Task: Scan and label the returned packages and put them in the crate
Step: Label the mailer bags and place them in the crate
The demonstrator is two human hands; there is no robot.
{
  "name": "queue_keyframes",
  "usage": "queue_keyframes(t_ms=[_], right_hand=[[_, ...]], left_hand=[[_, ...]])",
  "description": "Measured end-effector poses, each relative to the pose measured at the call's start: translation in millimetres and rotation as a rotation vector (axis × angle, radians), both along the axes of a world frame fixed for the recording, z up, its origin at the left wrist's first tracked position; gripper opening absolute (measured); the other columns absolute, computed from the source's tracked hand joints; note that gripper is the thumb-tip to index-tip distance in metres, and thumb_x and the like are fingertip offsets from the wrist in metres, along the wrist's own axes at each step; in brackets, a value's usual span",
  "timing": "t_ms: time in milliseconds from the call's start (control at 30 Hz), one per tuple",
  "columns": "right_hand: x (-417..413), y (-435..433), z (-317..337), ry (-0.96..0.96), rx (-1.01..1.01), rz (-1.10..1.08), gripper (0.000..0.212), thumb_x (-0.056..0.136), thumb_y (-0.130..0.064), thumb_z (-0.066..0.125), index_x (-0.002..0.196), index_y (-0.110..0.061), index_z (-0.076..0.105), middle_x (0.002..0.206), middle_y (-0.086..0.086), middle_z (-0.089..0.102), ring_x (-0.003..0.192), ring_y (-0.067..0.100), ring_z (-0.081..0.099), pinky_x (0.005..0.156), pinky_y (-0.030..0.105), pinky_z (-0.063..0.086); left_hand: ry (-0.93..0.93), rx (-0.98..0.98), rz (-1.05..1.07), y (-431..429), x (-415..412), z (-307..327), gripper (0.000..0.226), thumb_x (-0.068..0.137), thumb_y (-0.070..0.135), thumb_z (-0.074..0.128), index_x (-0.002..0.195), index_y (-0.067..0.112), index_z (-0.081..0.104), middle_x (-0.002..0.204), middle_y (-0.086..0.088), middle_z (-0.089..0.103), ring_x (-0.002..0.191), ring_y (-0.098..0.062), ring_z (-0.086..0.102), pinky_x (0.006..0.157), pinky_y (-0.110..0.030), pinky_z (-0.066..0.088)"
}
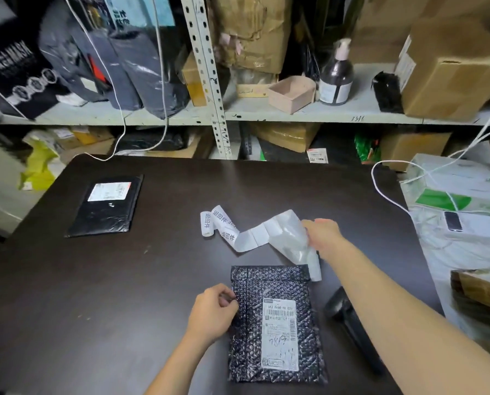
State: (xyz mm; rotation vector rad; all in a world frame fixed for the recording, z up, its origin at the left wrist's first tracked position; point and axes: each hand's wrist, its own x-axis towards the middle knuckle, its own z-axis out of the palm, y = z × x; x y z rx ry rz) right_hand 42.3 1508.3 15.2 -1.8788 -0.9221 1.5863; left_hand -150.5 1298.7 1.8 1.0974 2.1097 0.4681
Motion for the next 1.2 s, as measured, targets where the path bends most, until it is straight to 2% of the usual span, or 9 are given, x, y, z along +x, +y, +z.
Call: queue_keyframes(t_ms=[133, 233, 367, 500, 633, 767, 967, 1100, 1200], right_hand=[[-16, 4, -16, 0.097, -0.100, -0.136, 0.043, 0.084, 0.005, 0.069, 0.126, 0.005, 0.061, 0.083, 0.010, 0.060, 0.071, 0.024, 0.058, 0.062, 0.030, 0.048], [-22, -7, -12, 0.325, -0.126, -0.204, 0.039, 0.088, 0.010, 0.066, 0.124, -0.004, 0.061, 0.079, 0.009, 0.056, 0.059, 0.016, 0.050, 0.039, 0.018, 0.043], [-22, -34, 4, 0.240, 0.118, 0.015, 0.034, 0.084, 0.008, 0.068, 0.104, -0.019, 0.062, 0.103, 0.007, 0.070, 0.082, 0.021, 0.066, 0.064, 0.031, 0.055], [-20, -76, 17, 0.164, 0.343, 0.298, 0.042, 0.085, 0.001, 0.068, 0.102, -0.036, 0.057, 0.102, -0.008, 0.074, 0.073, 0.007, 0.066, 0.051, 0.020, 0.046], [-19, -113, 25, 0.099, 0.462, 0.448, 0.045, 0.086, -0.007, 0.067, 0.110, -0.043, 0.051, 0.094, -0.014, 0.070, 0.072, 0.007, 0.056, 0.067, 0.021, 0.049], [-21, -134, 34, 0.097, 0.492, 0.519, 0.048, 0.088, -0.009, 0.064, 0.117, -0.043, 0.047, 0.096, -0.007, 0.069, 0.064, 0.007, 0.044, 0.059, 0.021, 0.042], [-19, -148, 44, -0.002, 0.551, 0.618, 0.048, 0.093, -0.008, 0.055, 0.123, -0.043, 0.045, 0.091, -0.013, 0.066, 0.046, -0.001, 0.045, 0.047, 0.012, 0.035], [-21, -149, 47, -0.039, 0.579, 0.700, 0.041, 0.096, -0.011, 0.054, 0.121, -0.041, 0.042, 0.093, -0.015, 0.070, 0.058, 0.001, 0.048, 0.051, 0.010, 0.036], [-20, -144, 43, -0.061, 0.552, 0.724, 0.047, 0.093, -0.005, 0.054, 0.119, -0.043, 0.043, 0.090, -0.015, 0.068, 0.063, 0.001, 0.047, 0.053, 0.012, 0.037]], left_hand=[[-0.027, 0.052, 0.024, -1, -5, 7, 0.008, 0.085, 0.019, 0.066, 0.088, 0.026, 0.070, 0.070, 0.007, 0.066, 0.067, -0.001, 0.058, 0.058, -0.012, 0.041], [-0.075, 0.101, 0.047, 1, -7, 11, 0.011, 0.084, 0.017, 0.066, 0.084, 0.027, 0.069, 0.069, 0.006, 0.065, 0.061, 0.001, 0.056, 0.058, -0.012, 0.042], [-0.044, 0.264, 0.073, 9, -3, 21, 0.017, 0.084, 0.009, 0.066, 0.089, 0.025, 0.068, 0.080, 0.007, 0.065, 0.072, -0.003, 0.059, 0.068, -0.014, 0.045], [0.124, 0.566, -0.068, 26, 1, 41, 0.027, 0.084, 0.005, 0.072, 0.107, 0.019, 0.069, 0.104, 0.009, 0.061, 0.095, -0.009, 0.058, 0.083, -0.017, 0.042], [0.263, 0.705, -0.343, 43, -1, 57, 0.035, 0.083, 0.015, 0.078, 0.118, 0.018, 0.070, 0.122, 0.007, 0.062, 0.112, -0.012, 0.056, 0.091, -0.033, 0.045], [0.268, 0.660, -0.505, 47, -7, 60, 0.017, 0.089, 0.024, 0.073, 0.105, 0.022, 0.075, 0.105, 0.012, 0.069, 0.104, -0.013, 0.061, 0.085, -0.044, 0.049], [0.070, 0.612, -0.518, 37, -17, 62, 0.008, 0.091, 0.028, 0.071, 0.096, 0.026, 0.077, 0.094, 0.020, 0.072, 0.092, -0.003, 0.061, 0.084, -0.036, 0.049], [-0.068, 0.559, -0.442, 30, -20, 62, 0.011, 0.092, 0.022, 0.068, 0.092, 0.026, 0.078, 0.091, 0.020, 0.072, 0.094, 0.000, 0.064, 0.086, -0.027, 0.049], [-0.073, 0.562, -0.338, 28, -21, 63, 0.016, 0.095, 0.026, 0.064, 0.083, 0.025, 0.074, 0.082, 0.016, 0.070, 0.083, -0.003, 0.063, 0.076, -0.025, 0.048]])
